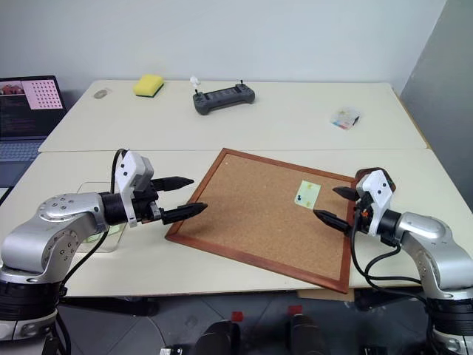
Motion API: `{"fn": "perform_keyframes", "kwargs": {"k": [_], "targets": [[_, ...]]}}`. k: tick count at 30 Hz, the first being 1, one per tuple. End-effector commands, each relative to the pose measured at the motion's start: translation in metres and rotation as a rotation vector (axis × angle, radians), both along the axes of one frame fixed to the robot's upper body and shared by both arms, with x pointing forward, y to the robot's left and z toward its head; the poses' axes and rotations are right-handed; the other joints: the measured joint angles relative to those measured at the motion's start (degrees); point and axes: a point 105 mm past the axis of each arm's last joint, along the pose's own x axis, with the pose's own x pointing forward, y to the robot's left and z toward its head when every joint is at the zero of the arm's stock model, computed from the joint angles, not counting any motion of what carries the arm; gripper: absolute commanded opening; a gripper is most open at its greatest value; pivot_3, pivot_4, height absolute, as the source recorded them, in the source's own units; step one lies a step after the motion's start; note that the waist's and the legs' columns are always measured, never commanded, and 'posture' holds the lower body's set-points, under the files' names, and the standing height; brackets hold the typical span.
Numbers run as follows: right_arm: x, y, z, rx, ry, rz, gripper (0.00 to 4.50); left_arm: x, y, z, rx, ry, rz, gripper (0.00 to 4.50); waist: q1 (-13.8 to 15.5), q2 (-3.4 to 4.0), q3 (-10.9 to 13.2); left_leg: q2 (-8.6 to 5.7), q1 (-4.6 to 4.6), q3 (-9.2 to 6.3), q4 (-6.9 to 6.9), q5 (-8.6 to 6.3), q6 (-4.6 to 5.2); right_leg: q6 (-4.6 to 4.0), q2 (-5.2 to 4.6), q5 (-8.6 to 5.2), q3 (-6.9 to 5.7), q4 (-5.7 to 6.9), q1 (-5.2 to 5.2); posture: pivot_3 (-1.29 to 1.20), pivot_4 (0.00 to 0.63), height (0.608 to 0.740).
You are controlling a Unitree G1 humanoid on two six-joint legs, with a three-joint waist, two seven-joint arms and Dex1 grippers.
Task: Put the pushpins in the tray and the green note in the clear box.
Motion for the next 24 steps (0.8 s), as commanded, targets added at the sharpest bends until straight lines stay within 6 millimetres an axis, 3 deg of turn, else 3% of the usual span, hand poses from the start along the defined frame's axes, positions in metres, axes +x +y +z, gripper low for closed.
{"fn": "perform_keyframes", "kwargs": {"k": [1, 20, 24], "targets": [[-0.003, 0.004, 0.014, 0.007, -0.044, 0.025, 4.50, -0.004, -0.002, 0.011, 0.003, -0.046, -0.027, 4.44, 0.0, 0.00, 0.0, 0.00, 0.00, 0.00, 0.00, 0.00, 0.00, 0.00, 0.00, 0.00, 0.00, 0.00, 0.00, 0.00, 0.150, 0.740], [0.003, 0.003, 0.016, 0.007, -0.054, 0.002, 4.50, -0.004, -0.012, 0.011, -0.043, -0.047, -0.082, 4.44, 0.0, 0.00, 0.0, 0.00, 0.00, 0.00, 0.00, 0.00, 0.00, 0.00, 0.00, 0.00, 0.00, 0.00, 0.00, 0.00, 0.150, 0.740], [0.008, 0.005, 0.016, 0.011, -0.064, -0.007, 4.50, 0.001, -0.018, 0.009, -0.064, -0.062, -0.101, 3.79, 0.0, 0.00, 0.0, -0.01, 0.00, 0.00, 0.02, 0.00, 0.00, 0.00, 0.00, 0.00, -0.01, 0.00, 0.01, 0.00, 0.150, 0.740]]}}
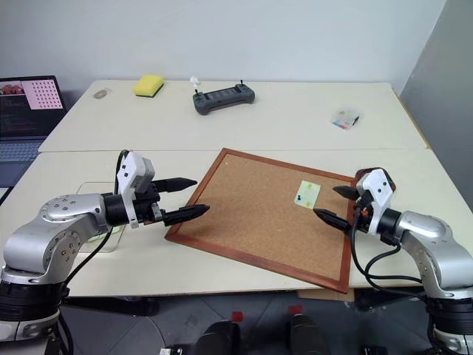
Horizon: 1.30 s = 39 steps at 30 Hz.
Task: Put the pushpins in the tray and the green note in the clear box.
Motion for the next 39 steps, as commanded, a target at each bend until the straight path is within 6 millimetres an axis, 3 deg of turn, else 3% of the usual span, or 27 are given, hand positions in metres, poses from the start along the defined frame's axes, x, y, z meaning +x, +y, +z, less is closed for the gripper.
{"fn": "perform_keyframes", "kwargs": {"k": [1, 19, 26, 31, 34, 39], "targets": [[0.006, 0.004, 0.011, 0.002, -0.055, 0.002, 4.50, 0.003, -0.011, 0.006, -0.019, -0.046, -0.049, 3.53, 0.0, 0.00, 0.0, 0.00, 0.00, 0.01, 0.00, 0.00, 0.00, 0.00, 0.00, 0.00, 0.01, 0.00, 0.00, 0.00, 0.150, 0.740], [0.043, 0.024, -0.009, 0.024, -0.052, 0.004, 4.50, 0.039, -0.056, -0.034, 0.041, -0.008, -0.073, 0.12, -0.1, 0.00, 0.0, -0.03, 0.00, 0.03, 0.01, 0.01, 0.00, 0.00, 0.02, 0.01, 0.02, 0.04, -0.04, 0.00, 0.150, 0.740], [0.065, 0.032, -0.016, 0.051, -0.047, -0.006, 4.50, 0.048, -0.073, -0.046, 0.048, 0.023, -0.066, 0.04, -0.2, 0.00, 0.0, -0.05, 0.00, 0.04, 0.03, 0.01, -0.01, -0.01, 0.02, 0.02, 0.01, 0.06, -0.03, 0.00, 0.150, 0.740], [0.079, 0.036, -0.018, 0.087, -0.036, -0.023, 4.50, 0.029, -0.077, -0.089, 0.182, 0.116, -0.138, 0.04, -0.2, 0.02, 0.0, -0.06, 0.03, 0.06, 0.01, 0.01, -0.01, -0.01, 0.02, 0.02, 0.04, 0.07, -0.04, 0.00, 0.150, 0.740], [0.084, 0.037, -0.019, 0.093, -0.030, -0.025, 4.50, 0.027, -0.077, -0.100, 0.207, 0.136, -0.140, 0.04, -0.1, 0.05, 0.0, -0.03, 0.01, -0.03, 0.02, 0.01, -0.01, -0.01, 0.02, 0.02, -0.03, 0.07, -0.03, 0.00, 0.150, 0.740], [0.091, 0.034, -0.022, 0.106, -0.019, -0.037, 3.70, 0.032, -0.078, -0.091, 0.194, 0.112, -0.129, 0.00, -0.1, 0.07, -0.1, -0.05, 0.07, 0.04, 0.03, 0.01, -0.01, -0.01, 0.00, 0.02, 0.03, 0.08, 0.02, 0.00, 0.150, 0.740]]}}
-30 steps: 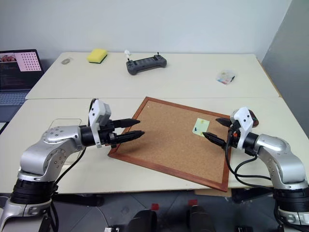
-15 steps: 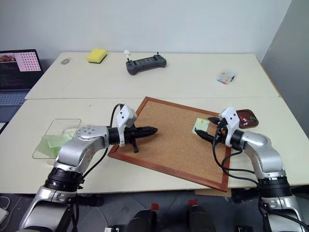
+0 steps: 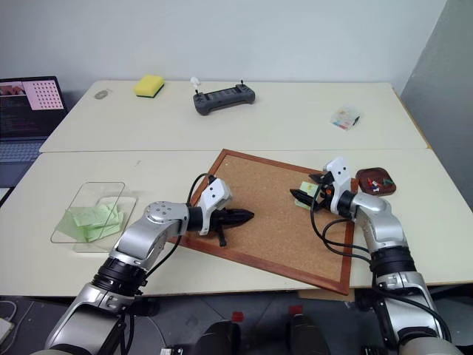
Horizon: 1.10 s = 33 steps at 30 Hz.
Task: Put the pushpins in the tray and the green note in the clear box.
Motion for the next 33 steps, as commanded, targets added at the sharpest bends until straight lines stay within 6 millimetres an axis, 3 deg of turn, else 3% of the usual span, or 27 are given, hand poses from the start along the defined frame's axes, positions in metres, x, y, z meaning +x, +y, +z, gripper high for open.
{"fn": "perform_keyframes", "kwargs": {"k": [1, 4, 12, 19, 26, 33], "targets": [[0.006, -0.002, 0.013, 0.012, -0.054, 0.001, 3.46, -0.001, 0.000, -0.006, 0.032, 0.022, -0.004, 0.00, 0.0, 0.00, 0.0, 0.00, 0.00, -0.01, 0.00, 0.00, 0.00, 0.00, 0.00, 0.00, -0.01, 0.00, 0.00, 0.00, 0.150, 0.740], [0.008, -0.003, 0.010, 0.003, -0.054, 0.003, 2.73, -0.002, 0.001, -0.005, 0.029, 0.019, -0.004, 0.00, 0.0, 0.00, 0.0, 0.01, 0.00, -0.01, 0.00, 0.00, 0.00, 0.00, 0.00, 0.00, -0.02, 0.00, 0.00, 0.00, 0.150, 0.740], [0.010, -0.006, -0.001, -0.049, -0.055, -0.005, 1.30, -0.006, 0.001, -0.002, 0.025, 0.016, -0.007, 0.00, -0.1, 0.00, 0.0, 0.01, 0.00, -0.01, -0.01, 0.00, 0.00, 0.00, 0.00, 0.00, -0.01, 0.01, -0.01, 0.00, 0.150, 0.740], [0.016, -0.008, 0.004, -0.031, -0.071, -0.034, 0.04, -0.005, -0.001, 0.000, 0.025, 0.006, 0.000, 0.00, -0.1, 0.00, 0.0, 0.01, 0.00, -0.01, -0.01, 0.00, 0.00, 0.00, 0.00, 0.00, -0.01, 0.01, -0.01, 0.00, 0.150, 0.740], [0.011, -0.008, 0.007, -0.022, -0.077, 0.002, 0.04, -0.001, 0.006, -0.016, 0.119, 0.020, 0.049, 0.00, -0.1, 0.01, 0.0, 0.01, 0.01, 0.00, 0.00, 0.00, 0.00, 0.00, 0.00, 0.00, 0.00, 0.02, 0.00, 0.00, 0.150, 0.740], [0.002, -0.010, 0.027, 0.004, -0.159, 0.019, 0.04, 0.000, 0.013, -0.030, 0.194, 0.057, 0.085, 0.00, 0.0, 0.08, 0.0, 0.00, 0.02, -0.04, 0.00, 0.00, 0.00, 0.00, 0.00, 0.00, -0.02, 0.02, 0.02, 0.00, 0.150, 0.740]]}}
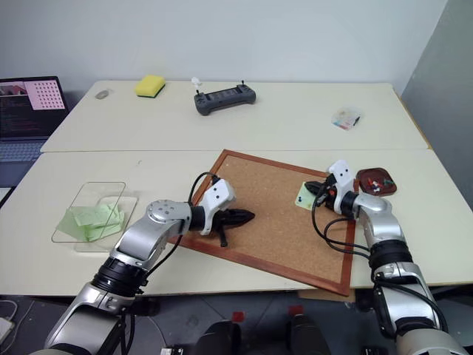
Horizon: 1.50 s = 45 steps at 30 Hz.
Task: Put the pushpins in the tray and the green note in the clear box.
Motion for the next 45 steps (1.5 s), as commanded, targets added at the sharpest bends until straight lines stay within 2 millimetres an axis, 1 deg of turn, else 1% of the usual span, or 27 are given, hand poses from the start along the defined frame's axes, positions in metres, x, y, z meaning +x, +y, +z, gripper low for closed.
{"fn": "perform_keyframes", "kwargs": {"k": [1, 3, 7, 9, 11, 13, 15, 18, 21, 22, 25, 31, 33, 34, 35, 37, 38, 41, 42, 45], "targets": [[-0.005, 0.005, 0.041, 0.063, -0.140, 0.046, 0.04, 0.001, 0.017, -0.031, 0.117, 0.082, 0.088, 0.00, 0.0, 0.10, -0.1, 0.00, 0.00, 0.02, 0.00, 0.00, 0.00, 0.00, 0.00, 0.00, 0.01, 0.00, 0.00, 0.00, 0.150, 0.740], [-0.007, 0.003, 0.052, 0.088, -0.166, 0.025, 0.04, 0.001, 0.018, -0.031, 0.119, 0.086, 0.090, 0.00, 0.0, 0.14, -0.1, 0.00, 0.10, 0.01, 0.01, 0.00, 0.00, 0.01, 0.00, 0.00, 0.01, 0.00, 0.09, 0.00, 0.150, 0.740], [-0.009, -0.003, 0.065, 0.125, -0.193, -0.021, 0.04, 0.002, 0.017, -0.031, 0.116, 0.087, 0.088, 0.00, 0.0, 0.16, -0.1, 0.00, 0.31, -0.03, 0.03, 0.01, 0.02, 0.05, 0.01, 0.02, -0.01, -0.01, 0.33, 0.00, 0.150, 0.740], [-0.010, -0.008, 0.074, 0.154, -0.205, -0.061, 0.04, 0.003, 0.015, -0.030, 0.113, 0.086, 0.085, 0.00, 0.0, 0.17, -0.1, -0.01, 0.44, -0.03, 0.02, 0.02, 0.03, 0.06, 0.02, 0.02, -0.01, -0.01, 0.45, 0.00, 0.150, 0.740], [-0.010, -0.019, 0.079, 0.157, -0.213, -0.130, 0.04, 0.003, 0.013, -0.030, 0.110, 0.086, 0.081, 0.00, 0.0, 0.18, -0.1, -0.01, 0.46, -0.05, 0.02, 0.02, 0.04, 0.06, 0.02, 0.02, -0.01, 0.00, 0.48, 0.00, 0.150, 0.740], [-0.004, -0.040, 0.080, 0.133, -0.222, -0.263, 0.04, 0.004, 0.013, -0.030, 0.109, 0.085, 0.080, 0.00, 0.0, 0.19, -0.1, -0.01, 0.46, -0.06, 0.02, 0.02, 0.04, 0.06, 0.01, 0.02, -0.01, -0.01, 0.49, 0.00, 0.150, 0.740], [0.001, -0.062, 0.079, 0.101, -0.218, -0.393, 0.04, 0.004, 0.012, -0.030, 0.109, 0.085, 0.078, 0.00, 0.1, 0.19, -0.1, -0.03, 0.46, -0.05, 0.03, 0.03, 0.05, 0.07, 0.00, 0.03, 0.00, -0.01, 0.51, 0.00, 0.150, 0.740], [0.006, -0.098, 0.071, 0.070, -0.183, -0.587, 0.04, 0.004, 0.012, -0.030, 0.108, 0.086, 0.072, 0.00, 0.1, 0.19, -0.1, -0.04, 0.47, -0.03, 0.03, 0.04, 0.06, 0.08, -0.01, 0.03, 0.01, -0.02, 0.51, 0.00, 0.150, 0.740], [0.009, -0.123, 0.060, 0.094, -0.109, -0.713, 0.04, 0.005, 0.010, -0.030, 0.108, 0.082, 0.066, 0.00, 0.1, 0.21, -0.1, -0.03, 0.49, 0.00, 0.01, 0.04, 0.07, 0.07, 0.00, 0.03, 0.03, -0.02, 0.52, 0.00, 0.150, 0.740], [0.010, -0.129, 0.058, 0.103, -0.092, -0.742, 0.04, 0.006, 0.009, -0.029, 0.107, 0.076, 0.065, 0.00, 0.1, 0.23, -0.1, -0.04, 0.52, 0.01, 0.01, 0.04, 0.07, 0.07, 0.00, 0.03, 0.03, -0.02, 0.55, 0.00, 0.150, 0.740], [0.012, -0.139, 0.051, 0.138, -0.048, -0.791, 0.04, 0.008, 0.008, -0.026, 0.101, 0.069, 0.063, 0.00, 0.0, 0.30, -0.2, -0.08, 0.61, 0.09, 0.00, 0.07, 0.12, 0.08, 0.00, 0.03, 0.11, -0.03, 0.64, 0.00, 0.150, 0.740], [0.017, -0.138, 0.043, 0.173, -0.005, -0.789, 0.04, 0.008, 0.010, -0.025, 0.100, 0.069, 0.064, 0.00, -0.1, 0.30, -0.2, -0.08, 0.67, 0.10, -0.01, 0.08, 0.15, 0.09, 0.01, 0.03, 0.12, -0.06, 0.71, 0.00, 0.150, 0.740], [0.020, -0.139, 0.041, 0.176, 0.002, -0.792, 0.48, 0.007, 0.011, -0.025, 0.102, 0.069, 0.065, 0.00, -0.1, 0.30, -0.2, -0.07, 0.67, 0.10, -0.02, 0.08, 0.15, 0.09, 0.01, 0.03, 0.12, -0.07, 0.71, 0.00, 0.150, 0.740], [0.021, -0.139, 0.040, 0.177, 0.005, -0.795, 0.58, 0.007, 0.012, -0.025, 0.103, 0.070, 0.066, 0.00, -0.1, 0.30, -0.2, -0.07, 0.67, 0.11, -0.02, 0.08, 0.15, 0.09, 0.00, 0.03, 0.12, -0.07, 0.71, 0.00, 0.150, 0.740], [0.022, -0.140, 0.039, 0.176, 0.006, -0.797, 0.89, 0.007, 0.012, -0.025, 0.103, 0.070, 0.067, 0.00, -0.1, 0.30, -0.2, -0.08, 0.67, 0.10, -0.02, 0.08, 0.15, 0.09, 0.00, 0.03, 0.12, -0.07, 0.71, 0.00, 0.150, 0.740], [0.023, -0.140, 0.039, 0.174, 0.005, -0.799, 1.33, 0.007, 0.013, -0.025, 0.104, 0.069, 0.070, 0.00, -0.1, 0.30, -0.2, -0.08, 0.67, 0.10, -0.03, 0.08, 0.15, 0.09, 0.01, 0.03, 0.12, -0.07, 0.71, 0.00, 0.150, 0.740], [0.024, -0.141, 0.039, 0.172, 0.002, -0.799, 1.59, 0.007, 0.013, -0.024, 0.104, 0.068, 0.071, 0.00, -0.1, 0.30, -0.2, -0.07, 0.67, 0.10, -0.03, 0.08, 0.15, 0.09, 0.01, 0.03, 0.11, -0.07, 0.71, 0.00, 0.150, 0.740], [0.025, -0.140, 0.042, 0.171, -0.013, -0.793, 2.15, 0.007, 0.014, -0.023, 0.104, 0.065, 0.075, 0.00, -0.2, 0.29, -0.2, -0.07, 0.67, 0.10, -0.04, 0.08, 0.15, 0.09, 0.01, 0.02, 0.12, -0.07, 0.70, 0.00, 0.150, 0.740], [0.025, -0.141, 0.043, 0.172, -0.017, -0.795, 2.43, 0.007, 0.014, -0.023, 0.104, 0.065, 0.075, 0.00, -0.2, 0.29, -0.2, -0.07, 0.66, 0.10, -0.04, 0.08, 0.15, 0.09, 0.01, 0.03, 0.12, -0.08, 0.70, 0.00, 0.150, 0.740], [0.025, -0.142, 0.045, 0.165, -0.036, -0.795, 3.03, 0.007, 0.014, -0.022, 0.102, 0.065, 0.075, 0.00, -0.3, 0.30, -0.2, -0.07, 0.66, 0.10, -0.04, 0.08, 0.15, 0.09, 0.02, 0.02, 0.11, -0.08, 0.70, 0.00, 0.150, 0.740]]}}
